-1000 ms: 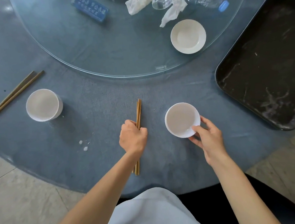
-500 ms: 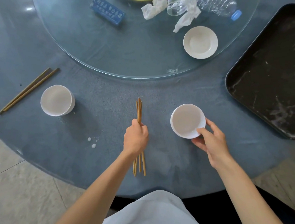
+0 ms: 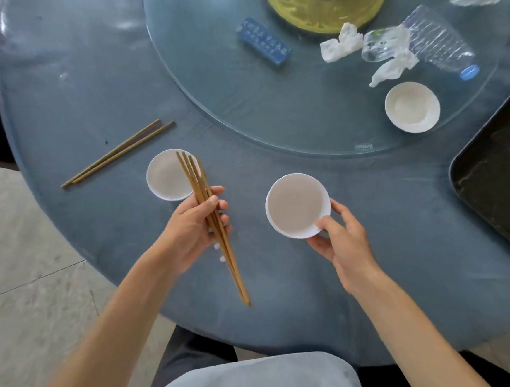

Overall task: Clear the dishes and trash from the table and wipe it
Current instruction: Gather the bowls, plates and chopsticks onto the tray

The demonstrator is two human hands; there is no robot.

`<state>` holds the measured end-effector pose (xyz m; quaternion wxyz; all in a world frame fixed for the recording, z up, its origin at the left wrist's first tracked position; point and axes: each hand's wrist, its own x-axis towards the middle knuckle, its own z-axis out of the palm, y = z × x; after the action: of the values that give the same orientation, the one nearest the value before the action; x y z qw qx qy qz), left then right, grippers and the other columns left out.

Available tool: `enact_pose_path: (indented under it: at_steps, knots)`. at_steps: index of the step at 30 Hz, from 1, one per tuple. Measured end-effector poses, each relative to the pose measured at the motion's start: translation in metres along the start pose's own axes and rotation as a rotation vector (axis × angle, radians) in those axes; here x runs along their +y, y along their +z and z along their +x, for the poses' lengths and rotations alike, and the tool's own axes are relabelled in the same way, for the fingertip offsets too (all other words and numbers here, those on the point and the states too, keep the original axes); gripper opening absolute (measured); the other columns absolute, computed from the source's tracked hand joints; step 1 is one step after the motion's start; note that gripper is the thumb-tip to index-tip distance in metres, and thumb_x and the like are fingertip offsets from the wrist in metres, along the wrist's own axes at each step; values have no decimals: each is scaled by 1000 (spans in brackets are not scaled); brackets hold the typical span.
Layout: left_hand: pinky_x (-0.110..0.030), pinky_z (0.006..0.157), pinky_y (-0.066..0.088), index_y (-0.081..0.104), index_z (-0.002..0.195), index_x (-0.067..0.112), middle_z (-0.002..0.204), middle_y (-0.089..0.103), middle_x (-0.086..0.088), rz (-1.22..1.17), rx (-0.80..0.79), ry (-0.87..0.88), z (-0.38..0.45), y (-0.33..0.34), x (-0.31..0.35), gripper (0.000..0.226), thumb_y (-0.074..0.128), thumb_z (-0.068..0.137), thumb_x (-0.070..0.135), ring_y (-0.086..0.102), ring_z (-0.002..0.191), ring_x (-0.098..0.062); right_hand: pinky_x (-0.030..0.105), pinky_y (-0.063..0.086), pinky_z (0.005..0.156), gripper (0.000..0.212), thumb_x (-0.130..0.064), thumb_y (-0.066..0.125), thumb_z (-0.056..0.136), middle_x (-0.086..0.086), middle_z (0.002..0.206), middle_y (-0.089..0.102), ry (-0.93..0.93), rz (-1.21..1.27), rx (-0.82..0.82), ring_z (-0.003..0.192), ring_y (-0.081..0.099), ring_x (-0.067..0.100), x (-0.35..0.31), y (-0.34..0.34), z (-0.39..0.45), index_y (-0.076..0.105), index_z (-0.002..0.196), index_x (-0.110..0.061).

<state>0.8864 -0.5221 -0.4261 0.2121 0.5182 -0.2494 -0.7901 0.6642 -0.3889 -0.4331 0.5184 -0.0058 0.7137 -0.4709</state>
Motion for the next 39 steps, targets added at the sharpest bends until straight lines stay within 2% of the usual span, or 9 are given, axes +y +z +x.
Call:
enact_pose_path:
  at_steps: [7,10,13,16,20,24,30,35,39]
  knots:
    - [-30,62,59,59,118,16,84,72,1,96,13,159,13,-118,98,20,42,107,10,66,65,-12,29,61,84,43,-5,60,93,-6,110,78,-23,45,-23,96,75,9,-10,129,-15,66,130,-26]
    - [-25,58,56,59,116,18,93,74,-1,266,104,187,37,-170,130,17,46,107,11,66,64,-10,30,61,87,44,-4,58,93,-1,115,77,-37,72,-25,100,75,11,-10,182,-18,66,130,-25]
    - [-22,51,50,60,109,17,88,66,-4,468,250,186,66,-214,145,12,60,99,10,60,62,-12,28,61,81,44,-3,58,93,0,113,77,-41,34,-16,92,75,9,-8,227,-22,65,131,-25]
    - [-32,63,51,63,97,19,81,62,-4,729,295,196,98,-241,151,14,67,85,13,61,72,-24,23,61,72,43,-3,59,94,3,113,75,-41,-39,24,89,75,14,-6,259,-19,65,130,-26]
    - [-36,75,52,63,101,14,91,67,-7,1080,280,246,124,-243,150,18,61,84,9,62,88,-29,21,60,65,42,-1,59,93,5,105,75,-16,-92,94,103,75,30,-4,279,-17,66,125,-28]
    - [-36,73,44,61,105,9,101,60,-12,1294,238,316,141,-233,148,21,58,84,7,58,94,-32,19,59,66,42,-3,59,94,2,100,75,-12,-102,143,95,77,23,-2,289,-13,66,123,-32]
    - [-45,78,51,51,97,7,103,52,-14,1429,234,363,151,-236,144,14,57,84,6,51,101,-35,21,61,71,45,-4,60,95,-2,107,75,-5,-63,173,101,74,18,4,290,-6,65,133,-27]
    - [-40,67,40,42,90,11,97,55,-14,1572,267,378,163,-229,150,14,54,84,7,50,102,-35,21,61,72,46,-4,61,95,1,104,76,17,-17,191,106,74,23,13,287,6,65,135,-26]
    - [-38,67,38,41,90,9,100,57,-16,1655,315,343,168,-221,146,18,58,82,10,50,104,-36,19,60,69,48,-5,62,93,7,98,75,20,-17,201,103,75,24,22,284,12,64,135,-29]
